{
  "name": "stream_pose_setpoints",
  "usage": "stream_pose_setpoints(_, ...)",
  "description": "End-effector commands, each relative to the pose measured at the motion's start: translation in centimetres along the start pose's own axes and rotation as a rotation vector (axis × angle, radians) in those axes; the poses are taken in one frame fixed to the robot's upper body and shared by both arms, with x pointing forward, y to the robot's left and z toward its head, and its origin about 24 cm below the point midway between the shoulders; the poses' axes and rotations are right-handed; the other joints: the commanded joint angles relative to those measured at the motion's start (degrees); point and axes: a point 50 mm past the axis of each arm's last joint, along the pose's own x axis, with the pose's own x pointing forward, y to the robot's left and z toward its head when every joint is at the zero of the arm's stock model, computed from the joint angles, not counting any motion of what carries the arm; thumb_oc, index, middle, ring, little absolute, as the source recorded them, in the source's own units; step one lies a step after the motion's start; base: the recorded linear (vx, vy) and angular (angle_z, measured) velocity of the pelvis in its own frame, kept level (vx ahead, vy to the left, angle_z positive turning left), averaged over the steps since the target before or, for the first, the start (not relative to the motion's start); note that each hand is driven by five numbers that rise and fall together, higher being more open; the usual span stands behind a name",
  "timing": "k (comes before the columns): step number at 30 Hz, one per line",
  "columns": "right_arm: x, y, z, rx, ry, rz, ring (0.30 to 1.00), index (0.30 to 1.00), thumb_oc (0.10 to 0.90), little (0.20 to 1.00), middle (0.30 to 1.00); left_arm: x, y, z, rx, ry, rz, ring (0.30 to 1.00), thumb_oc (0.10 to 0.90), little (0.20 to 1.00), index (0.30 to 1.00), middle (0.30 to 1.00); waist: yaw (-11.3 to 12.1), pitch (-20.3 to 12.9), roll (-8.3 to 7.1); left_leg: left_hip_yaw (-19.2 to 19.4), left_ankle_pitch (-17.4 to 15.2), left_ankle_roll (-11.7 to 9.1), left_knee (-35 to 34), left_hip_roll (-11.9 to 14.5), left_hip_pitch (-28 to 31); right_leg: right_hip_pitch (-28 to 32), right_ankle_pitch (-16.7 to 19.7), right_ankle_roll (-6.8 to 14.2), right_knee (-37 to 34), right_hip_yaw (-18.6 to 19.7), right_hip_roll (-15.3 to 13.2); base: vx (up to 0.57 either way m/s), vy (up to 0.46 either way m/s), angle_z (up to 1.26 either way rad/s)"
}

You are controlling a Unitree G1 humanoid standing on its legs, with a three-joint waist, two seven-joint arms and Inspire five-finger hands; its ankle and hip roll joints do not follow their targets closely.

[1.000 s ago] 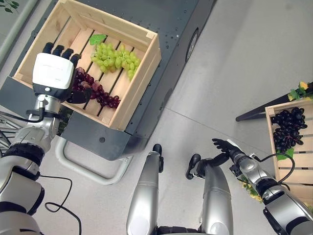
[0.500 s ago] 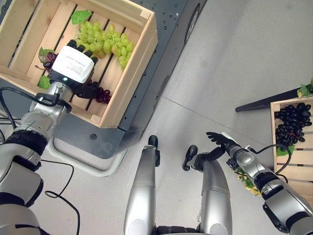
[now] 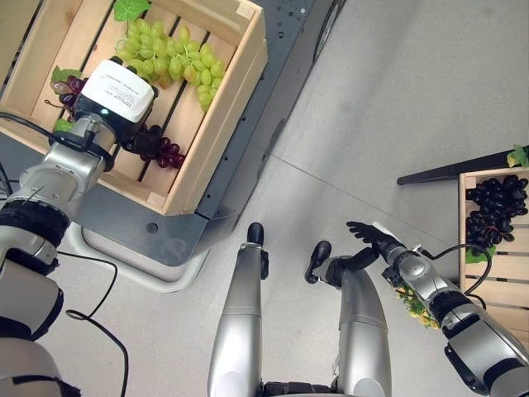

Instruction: Pick up the fruits from the basket on one side to the basket on the other side

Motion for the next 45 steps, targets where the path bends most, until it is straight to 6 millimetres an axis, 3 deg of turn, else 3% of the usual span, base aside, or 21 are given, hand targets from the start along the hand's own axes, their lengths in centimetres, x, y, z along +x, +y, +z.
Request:
stream_pose_setpoints(1, -1.0, -0.3, -2.0, 0.014, 0.016, -0.008, 0.900, 0.900, 0.800, 0.900, 0.900, -2.1, -0.7, -6.0, 0.105, 0.253, -0.064, 0.900, 0.800, 0.900, 0.900, 0.900, -0.1, -0.7, -0.14, 5.9, -0.9, 3.9, -5.8, -1.5, 4.6, 3.7, 5.0, -0.2, -4.9, -0.3, 1.0, 0.01, -0.041, 0.00)
stream_pose_setpoints(5, -1.2, 1.1, -2.5, 0.031, 0.022, 0.014, 0.900, 0.900, 0.800, 0.900, 0.900, -3.6, -1.1, -9.0, 0.001, 0.508, 0.039, 0.900, 0.800, 0.900, 0.900, 0.900, 0.2, -0.7, -0.35, 5.9, -0.8, 3.9, -6.3, -1.4, 5.6, 4.9, 4.7, -0.3, -5.2, -0.7, 1.0, 0.02, -0.071, 0.00)
stream_pose_setpoints(13, -1.0, 3.1, -2.5, 0.065, 0.028, 0.034, 0.900, 0.900, 0.800, 0.900, 0.900, -6.1, -2.5, -10.1, -0.149, 0.707, 0.277, 0.900, 0.800, 0.900, 0.900, 0.900, 1.2, -0.7, -0.66, 5.1, -0.5, 3.8, -7.0, -1.6, 6.6, 6.3, 4.2, -0.7, -5.0, -1.4, 1.2, 0.03, -0.069, 0.04)
stream_pose_setpoints(21, -1.1, 3.8, -2.8, 0.076, 0.046, 0.045, 0.900, 0.900, 0.800, 0.900, 0.900, -6.4, -2.4, -9.6, -0.064, 0.589, 0.338, 0.900, 0.800, 0.900, 0.900, 0.900, 1.5, -0.7, -0.42, 5.2, -0.2, 3.8, -8.9, -1.4, 9.1, 8.4, 3.9, -0.8, -6.2, -1.6, 1.3, 0.01, -0.034, 0.02)
stream_pose_setpoints(33, -2.0, 4.3, -5.1, 0.065, 0.121, 0.048, 0.900, 0.900, 0.800, 0.900, 0.900, -7.3, -2.6, -8.7, -0.227, 0.565, 0.493, 0.900, 0.800, 0.900, 0.900, 0.900, 1.5, -0.7, 1.72, 5.7, 0.6, 3.7, -11.9, -1.8, 14.5, 13.0, 3.9, -0.5, -8.0, -1.2, 0.6, 0.00, -0.003, 0.00)
stream_pose_setpoints(40, -2.1, 4.4, -5.2, 0.059, 0.130, 0.063, 0.900, 0.900, 0.800, 0.900, 0.900, -7.3, -2.9, -8.5, -0.205, 0.536, 0.466, 0.900, 0.800, 0.900, 0.900, 0.900, 1.2, -0.7, 1.53, 6.1, 0.6, 3.8, -12.5, -1.6, 16.1, 14.4, 3.8, -0.7, -8.5, -1.1, 0.7, 0.01, -0.001, -0.03)
stream_pose_setpoints(45, -2.4, 4.6, -5.8, 0.043, 0.144, 0.074, 0.900, 0.900, 0.800, 0.900, 0.900, -7.7, -3.1, -9.4, -0.117, 0.582, 0.409, 0.900, 0.800, 0.900, 0.900, 0.900, 0.9, -0.7, 1.89, 6.4, 0.6, 4.0, -12.3, -1.5, 16.2, 14.3, 3.8, -0.7, -8.4, -0.9, 0.6, 0.00, 0.000, 0.00)
